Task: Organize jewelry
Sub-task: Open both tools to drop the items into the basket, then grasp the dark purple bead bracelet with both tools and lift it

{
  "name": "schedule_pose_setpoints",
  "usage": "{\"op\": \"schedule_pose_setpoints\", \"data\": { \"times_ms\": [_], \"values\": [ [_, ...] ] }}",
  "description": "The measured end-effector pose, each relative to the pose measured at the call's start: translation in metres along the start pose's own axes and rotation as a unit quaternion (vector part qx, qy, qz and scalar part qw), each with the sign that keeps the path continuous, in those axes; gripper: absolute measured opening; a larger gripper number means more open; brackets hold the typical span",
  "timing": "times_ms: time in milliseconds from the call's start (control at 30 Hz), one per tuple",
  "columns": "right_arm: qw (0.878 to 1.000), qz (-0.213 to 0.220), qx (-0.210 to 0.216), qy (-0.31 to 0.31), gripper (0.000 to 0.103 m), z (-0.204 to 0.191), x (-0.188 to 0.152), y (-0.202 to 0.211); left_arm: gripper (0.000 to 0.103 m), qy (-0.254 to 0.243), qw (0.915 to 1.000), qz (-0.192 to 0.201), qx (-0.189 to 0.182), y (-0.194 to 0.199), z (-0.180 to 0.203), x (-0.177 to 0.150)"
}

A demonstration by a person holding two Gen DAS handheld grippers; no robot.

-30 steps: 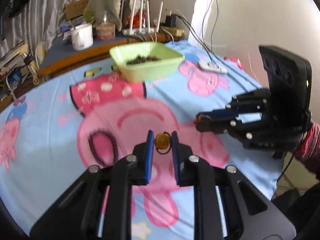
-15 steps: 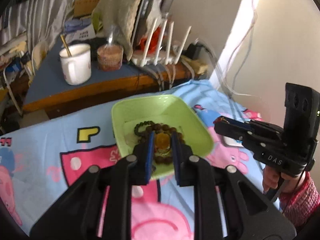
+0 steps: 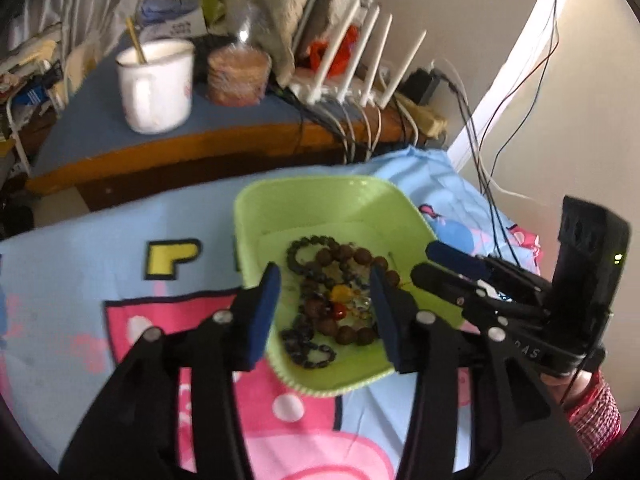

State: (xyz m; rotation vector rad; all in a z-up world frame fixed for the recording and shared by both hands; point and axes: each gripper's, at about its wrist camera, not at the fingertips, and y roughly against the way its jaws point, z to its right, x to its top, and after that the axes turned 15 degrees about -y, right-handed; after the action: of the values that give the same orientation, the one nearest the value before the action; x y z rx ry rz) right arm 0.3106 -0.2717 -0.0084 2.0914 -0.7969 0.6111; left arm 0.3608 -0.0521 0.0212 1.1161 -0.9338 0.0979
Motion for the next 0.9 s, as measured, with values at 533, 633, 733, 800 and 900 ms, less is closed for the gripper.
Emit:
{"op": "schedule_pose_setpoints", "data": {
  "times_ms": [533,633,733,800,900],
  "values": [
    [0.989,-0.092,0.069,0.091,0.006,-0.085,-0.098,0.009,0.044,-0.003,0.9976,0.008,0.068,0.115,-0.014,-0.153],
    [0.981,-0.126,0.067,0.134,0.0,-0.11,-0.12,-0.008,0.044,0.012,0.9975,-0.024,0.066,0.103,-0.009,-0.182],
    [0.974,-0.149,0.064,0.158,0.0,-0.131,-0.134,-0.027,0.044,0.027,0.9974,-0.025,0.062,0.1,-0.004,-0.197],
    [0.973,-0.15,0.057,0.164,0.0,-0.138,-0.138,-0.033,0.044,0.036,0.9968,-0.023,0.068,0.1,-0.003,-0.201],
    [0.973,-0.157,0.047,0.165,0.0,-0.145,-0.141,-0.044,0.044,0.039,0.9959,-0.027,0.077,0.096,-0.001,-0.202]
  ]
}}
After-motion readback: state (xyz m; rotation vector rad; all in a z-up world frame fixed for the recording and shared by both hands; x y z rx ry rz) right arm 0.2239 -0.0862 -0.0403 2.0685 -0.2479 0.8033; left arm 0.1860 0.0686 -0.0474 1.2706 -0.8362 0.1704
